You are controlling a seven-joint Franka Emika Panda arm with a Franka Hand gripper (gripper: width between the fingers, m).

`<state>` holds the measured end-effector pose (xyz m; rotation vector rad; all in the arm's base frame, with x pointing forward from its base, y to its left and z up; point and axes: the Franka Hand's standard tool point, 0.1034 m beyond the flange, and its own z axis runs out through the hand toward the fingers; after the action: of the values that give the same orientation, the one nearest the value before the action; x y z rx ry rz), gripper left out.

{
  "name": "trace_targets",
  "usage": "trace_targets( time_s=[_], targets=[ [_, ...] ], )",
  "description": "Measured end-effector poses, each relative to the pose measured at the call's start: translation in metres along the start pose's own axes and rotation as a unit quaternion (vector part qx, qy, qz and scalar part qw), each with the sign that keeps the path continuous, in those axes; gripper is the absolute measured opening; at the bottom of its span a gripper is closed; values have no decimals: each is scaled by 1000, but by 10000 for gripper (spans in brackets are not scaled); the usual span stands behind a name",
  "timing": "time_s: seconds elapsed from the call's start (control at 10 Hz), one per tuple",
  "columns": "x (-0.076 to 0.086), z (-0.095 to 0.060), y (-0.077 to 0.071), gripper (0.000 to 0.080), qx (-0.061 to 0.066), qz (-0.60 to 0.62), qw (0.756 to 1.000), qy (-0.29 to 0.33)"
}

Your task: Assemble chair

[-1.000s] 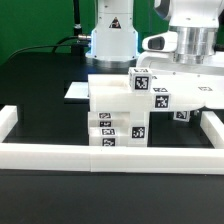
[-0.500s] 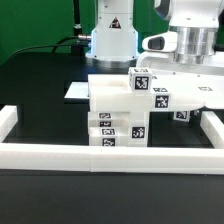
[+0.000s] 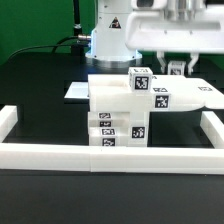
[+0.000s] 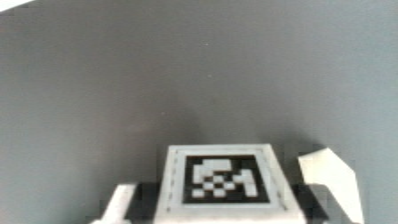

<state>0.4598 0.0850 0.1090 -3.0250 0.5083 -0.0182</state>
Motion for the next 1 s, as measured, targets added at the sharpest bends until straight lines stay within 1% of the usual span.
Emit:
trace_targets(
  time_s=[0.1, 0.2, 0.3, 0.4, 0.5, 0.6, 0.9, 1.0],
  targets=[
    [11, -18, 9, 268, 9, -2, 1000, 9],
    [26, -32, 18, 268, 14, -10, 1000, 24],
    [43, -44, 22, 268, 17, -18, 999, 39],
    [62, -54, 23, 268, 21, -44, 997, 58],
    [83, -60, 22, 268, 20, -69, 994, 82],
    [89, -57, 19, 268, 18, -75, 992, 95],
    [87, -55, 20, 268, 16, -76, 993, 90],
    [86, -51, 21, 268, 14, -76, 993, 88]
  ],
)
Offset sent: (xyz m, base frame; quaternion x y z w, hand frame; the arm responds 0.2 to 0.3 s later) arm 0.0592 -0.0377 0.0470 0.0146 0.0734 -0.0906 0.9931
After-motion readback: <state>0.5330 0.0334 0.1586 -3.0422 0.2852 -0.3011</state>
